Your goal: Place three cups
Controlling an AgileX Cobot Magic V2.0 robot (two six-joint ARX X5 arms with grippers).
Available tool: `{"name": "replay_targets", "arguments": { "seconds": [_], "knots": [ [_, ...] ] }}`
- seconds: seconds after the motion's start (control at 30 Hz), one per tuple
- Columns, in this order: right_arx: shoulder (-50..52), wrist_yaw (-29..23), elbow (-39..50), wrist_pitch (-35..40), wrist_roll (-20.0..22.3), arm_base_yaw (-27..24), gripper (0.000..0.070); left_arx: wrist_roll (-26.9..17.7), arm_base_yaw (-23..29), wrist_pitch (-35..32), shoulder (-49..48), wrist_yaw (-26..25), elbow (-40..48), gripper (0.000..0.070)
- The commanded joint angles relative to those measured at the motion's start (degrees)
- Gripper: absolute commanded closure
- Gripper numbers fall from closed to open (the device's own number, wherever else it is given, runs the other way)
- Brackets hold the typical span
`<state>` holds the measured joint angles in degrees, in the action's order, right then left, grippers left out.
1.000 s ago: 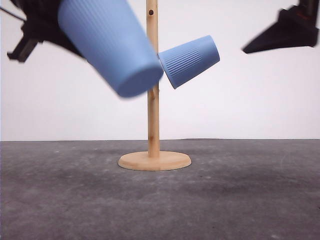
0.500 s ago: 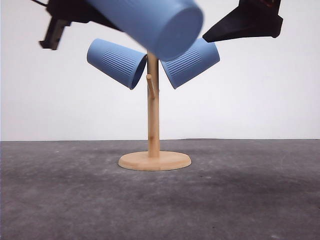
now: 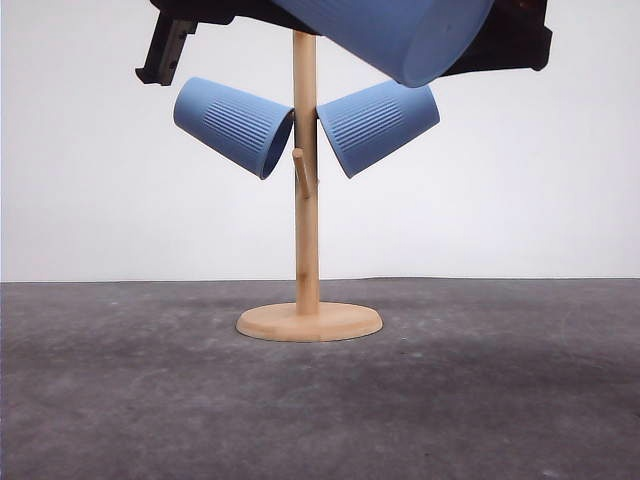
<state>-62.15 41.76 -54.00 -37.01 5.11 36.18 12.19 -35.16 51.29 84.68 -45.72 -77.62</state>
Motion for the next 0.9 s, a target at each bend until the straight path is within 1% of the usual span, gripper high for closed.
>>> {"name": "replay_targets", "arguments": {
  "seconds": [0.0,0.1,0.23,0.27,0.5,0.57,0.7,0.73,0.77,0.87],
  "knots": [
    [-0.4,-0.1,-0.7,0.5,-0.6,0.7,0.0242,0.4,-0.6,-0.3,0.5,-0.7,-1.4,0.0700],
    [-0.4,-0.3,-0.7,0.1,-0.6,0.9,0.0299,0.4,-0.6,-0.3,0.5,-0.7,-1.4,0.0700],
    [-0.4,-0.3,-0.7,-0.8,-0.6,0.9,0.0358,0.4,-0.6,-0.3,0.5,-0.7,-1.4,0.0700],
    [-0.4,-0.3,-0.7,-0.8,-0.6,0.9,0.0366,0.3,-0.6,-0.3,0.5,-0.7,-1.4,0.0700],
    [-0.3,-0.2,-0.7,-0.7,-1.4,0.8,0.0366,0.3,-0.6,-0.3,0.5,-0.7,-1.4,0.0692],
    [-0.3,-0.2,-0.7,-0.8,-1.9,0.7,0.0366,0.3,-0.4,-0.3,0.5,-0.7,-1.4,0.0620],
    [-0.3,0.0,-0.7,-0.8,-4.0,-0.2,0.0365,0.0,0.3,-0.3,0.5,-0.6,-1.4,0.0405],
    [-0.3,0.0,-0.7,-1.0,-4.3,-0.5,0.0365,-0.1,0.6,-0.3,0.5,-0.6,-1.4,0.0368],
    [-0.3,0.0,-0.7,-1.4,-4.4,-0.8,0.0365,-0.1,0.9,-0.3,0.5,-0.6,-1.4,0.0341],
    [-0.2,0.0,-0.7,-3.1,-4.5,-1.8,0.0365,-0.3,2.5,-0.2,0.5,-0.6,-1.5,0.0331]
  ]
}}
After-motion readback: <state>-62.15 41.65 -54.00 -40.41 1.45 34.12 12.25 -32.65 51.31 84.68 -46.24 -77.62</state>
